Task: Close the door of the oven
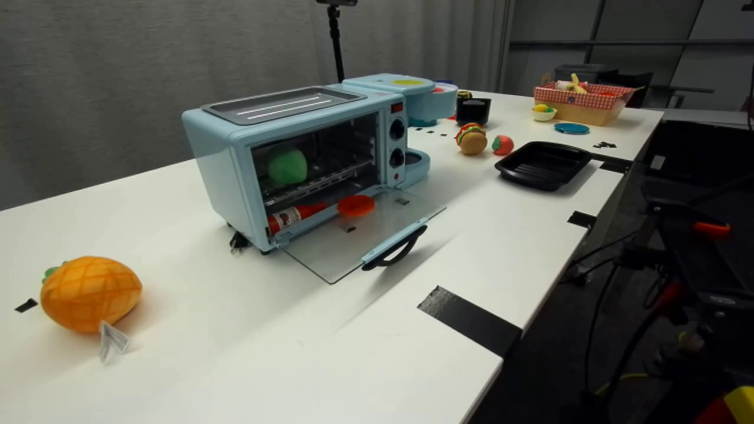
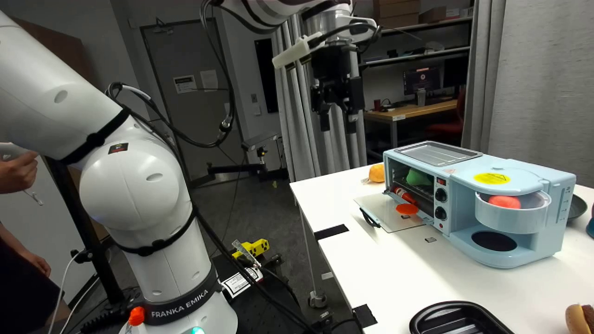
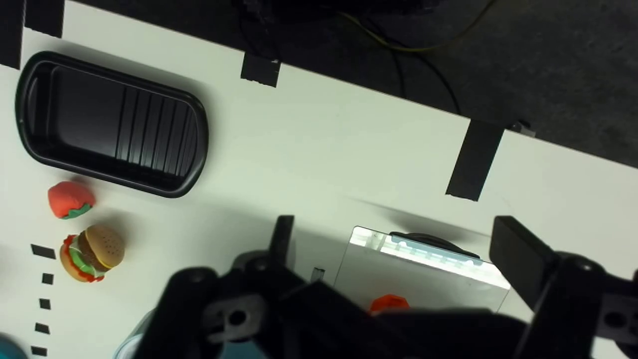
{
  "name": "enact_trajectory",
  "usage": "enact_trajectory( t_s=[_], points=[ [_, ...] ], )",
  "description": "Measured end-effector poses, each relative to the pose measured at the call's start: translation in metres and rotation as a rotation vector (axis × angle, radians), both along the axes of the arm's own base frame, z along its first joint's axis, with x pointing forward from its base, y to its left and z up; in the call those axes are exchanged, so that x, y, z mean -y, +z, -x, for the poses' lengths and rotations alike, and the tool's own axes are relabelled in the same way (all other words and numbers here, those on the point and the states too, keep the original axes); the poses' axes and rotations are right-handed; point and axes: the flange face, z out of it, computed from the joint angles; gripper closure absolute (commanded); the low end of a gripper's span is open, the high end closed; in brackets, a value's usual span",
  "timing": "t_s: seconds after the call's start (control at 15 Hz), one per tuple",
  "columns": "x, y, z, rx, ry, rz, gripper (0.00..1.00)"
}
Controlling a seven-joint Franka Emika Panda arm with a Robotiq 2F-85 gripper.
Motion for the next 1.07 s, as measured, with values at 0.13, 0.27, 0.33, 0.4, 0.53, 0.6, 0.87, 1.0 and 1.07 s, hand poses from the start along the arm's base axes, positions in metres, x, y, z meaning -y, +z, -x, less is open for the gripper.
enact_trajectory(
  t_s=[0.13,0.27,0.33,0.4,0.53,0.6,0.87,1.0,1.07],
  points=[
    [-0.001,-0.004,-0.003,-0.004,-0.002,0.005,0.0],
    [-0.004,-0.012,-0.008,-0.009,-0.006,0.008,0.0],
    [-0.006,-0.017,-0.011,-0.01,-0.009,0.009,0.0],
    [-0.007,-0.024,-0.015,-0.012,-0.016,0.009,0.0],
    [-0.01,-0.039,-0.022,-0.022,-0.032,0.011,0.0],
    [-0.012,-0.048,-0.024,-0.028,-0.041,0.011,0.0],
    [-0.02,-0.08,-0.037,-0.034,-0.084,0.013,0.0],
    [-0.023,-0.096,-0.042,-0.027,-0.111,0.007,0.0],
    [-0.025,-0.104,-0.044,-0.026,-0.124,0.0,0.0]
  ],
)
